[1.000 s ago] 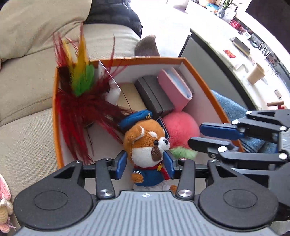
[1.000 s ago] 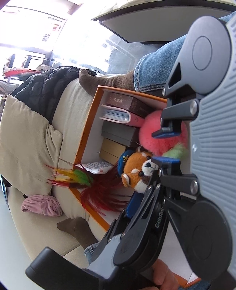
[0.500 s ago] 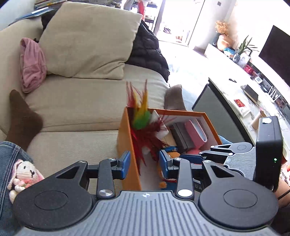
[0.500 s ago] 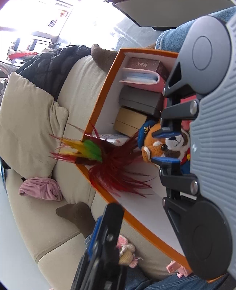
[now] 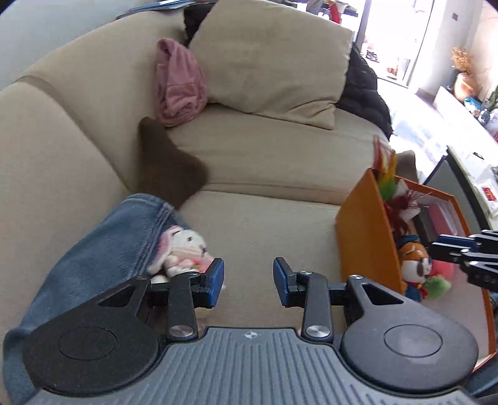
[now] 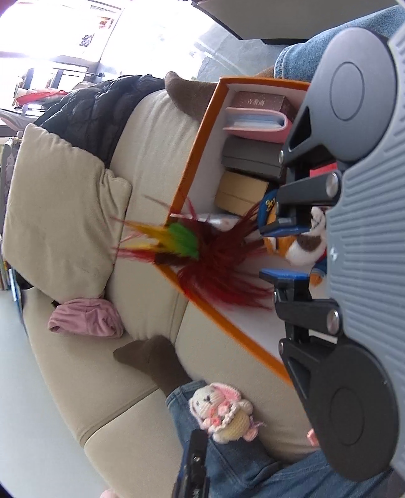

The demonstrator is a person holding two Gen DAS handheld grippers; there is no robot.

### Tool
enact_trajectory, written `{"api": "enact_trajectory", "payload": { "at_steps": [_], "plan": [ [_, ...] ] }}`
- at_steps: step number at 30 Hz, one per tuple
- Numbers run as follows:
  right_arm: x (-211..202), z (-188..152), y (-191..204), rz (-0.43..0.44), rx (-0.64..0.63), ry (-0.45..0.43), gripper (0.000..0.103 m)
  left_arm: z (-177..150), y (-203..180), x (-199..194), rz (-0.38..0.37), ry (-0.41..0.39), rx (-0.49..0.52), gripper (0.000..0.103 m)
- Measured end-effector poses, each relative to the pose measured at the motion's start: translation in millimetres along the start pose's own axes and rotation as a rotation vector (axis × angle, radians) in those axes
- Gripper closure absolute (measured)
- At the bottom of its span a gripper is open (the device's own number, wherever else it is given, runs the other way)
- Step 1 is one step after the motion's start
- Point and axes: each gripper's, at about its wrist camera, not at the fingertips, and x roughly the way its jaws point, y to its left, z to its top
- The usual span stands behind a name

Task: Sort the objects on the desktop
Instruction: 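Grasp the pink plastic toy on the sofa with the right tool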

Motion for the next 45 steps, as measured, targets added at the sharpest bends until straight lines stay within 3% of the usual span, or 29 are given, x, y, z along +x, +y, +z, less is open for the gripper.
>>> {"api": "enact_trajectory", "payload": {
  "at_steps": [5,10,11,12,16,19,23,29,33,45],
  "plan": [
    [-9,11,57,0.199,-0.114,0.003,0.078,-23,20,-13,0.019,0.029,0.01,0.063],
    [18,4,128,0.376,-0.396,0.161,0.077,-44,30,-14,0.023,0.075,0.027,0.063],
    [25,1,141,0.394,-0.465,0.193,0.073,-47,31,-13,0.025,0.087,0.034,0.063],
    [31,-2,151,0.404,-0.525,0.222,0.069,-51,33,-12,0.027,0.096,0.041,0.063],
    [58,-10,180,0.402,-0.708,0.333,0.069,-65,41,-11,0.03,0.116,0.031,0.063],
    [68,-17,192,0.438,-0.747,0.41,0.07,-74,46,-10,0.013,0.127,0.014,0.063],
    [77,-35,205,0.481,-0.767,0.478,0.08,-82,50,-6,-0.015,0.14,-0.001,0.063],
    [95,-39,215,0.445,-0.798,0.477,0.078,-85,60,-6,-0.031,0.129,-0.032,0.063],
    [104,-37,224,0.475,-0.853,0.496,0.062,-84,67,-7,-0.042,0.107,-0.075,0.063],
    [114,-51,246,0.511,-1.282,0.444,0.042,-82,83,-11,-0.038,0.068,-0.159,0.063]
  ]
}}
